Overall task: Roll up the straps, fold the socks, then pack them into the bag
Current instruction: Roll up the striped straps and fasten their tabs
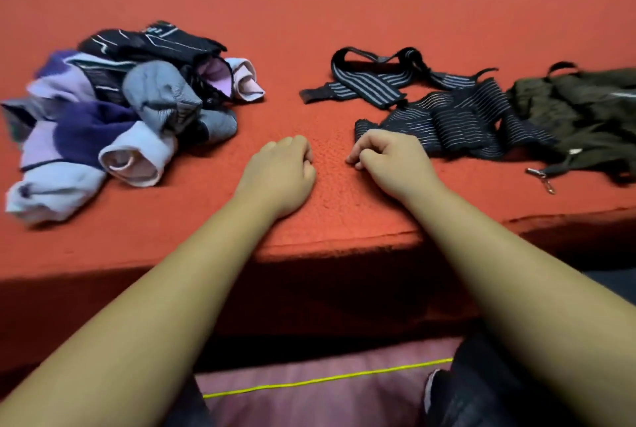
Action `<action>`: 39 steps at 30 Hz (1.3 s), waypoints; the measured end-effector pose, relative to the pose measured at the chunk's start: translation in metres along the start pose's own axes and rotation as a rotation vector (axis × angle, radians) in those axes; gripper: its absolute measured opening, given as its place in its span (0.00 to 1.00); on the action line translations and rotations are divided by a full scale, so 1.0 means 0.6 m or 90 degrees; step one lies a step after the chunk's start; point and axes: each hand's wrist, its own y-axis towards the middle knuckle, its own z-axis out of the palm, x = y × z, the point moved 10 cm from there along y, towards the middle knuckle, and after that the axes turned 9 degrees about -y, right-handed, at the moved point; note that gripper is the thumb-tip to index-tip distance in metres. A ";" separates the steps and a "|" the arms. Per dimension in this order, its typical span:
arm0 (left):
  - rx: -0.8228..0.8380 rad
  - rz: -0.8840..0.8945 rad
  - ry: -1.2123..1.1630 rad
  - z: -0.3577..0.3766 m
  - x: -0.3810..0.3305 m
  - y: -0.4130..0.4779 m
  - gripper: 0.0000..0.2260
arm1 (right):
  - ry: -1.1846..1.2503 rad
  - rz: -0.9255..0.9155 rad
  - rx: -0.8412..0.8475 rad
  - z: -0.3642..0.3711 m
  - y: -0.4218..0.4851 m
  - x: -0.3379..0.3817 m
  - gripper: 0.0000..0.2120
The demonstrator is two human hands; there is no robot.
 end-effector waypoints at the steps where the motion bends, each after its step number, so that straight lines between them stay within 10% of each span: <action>1: 0.001 -0.005 0.003 -0.002 -0.002 -0.001 0.09 | 0.000 0.007 0.004 0.000 0.000 0.001 0.11; 27: 0.046 -0.106 -0.034 0.025 -0.018 0.048 0.05 | 0.323 0.142 -0.006 -0.016 -0.011 -0.057 0.15; 33: 0.056 0.011 -0.170 0.072 -0.109 0.091 0.30 | 0.364 0.229 -0.082 -0.052 -0.011 -0.100 0.14; 39: -0.060 -0.105 -0.258 0.077 -0.060 0.109 0.12 | 0.261 0.243 -0.158 -0.099 -0.008 -0.126 0.13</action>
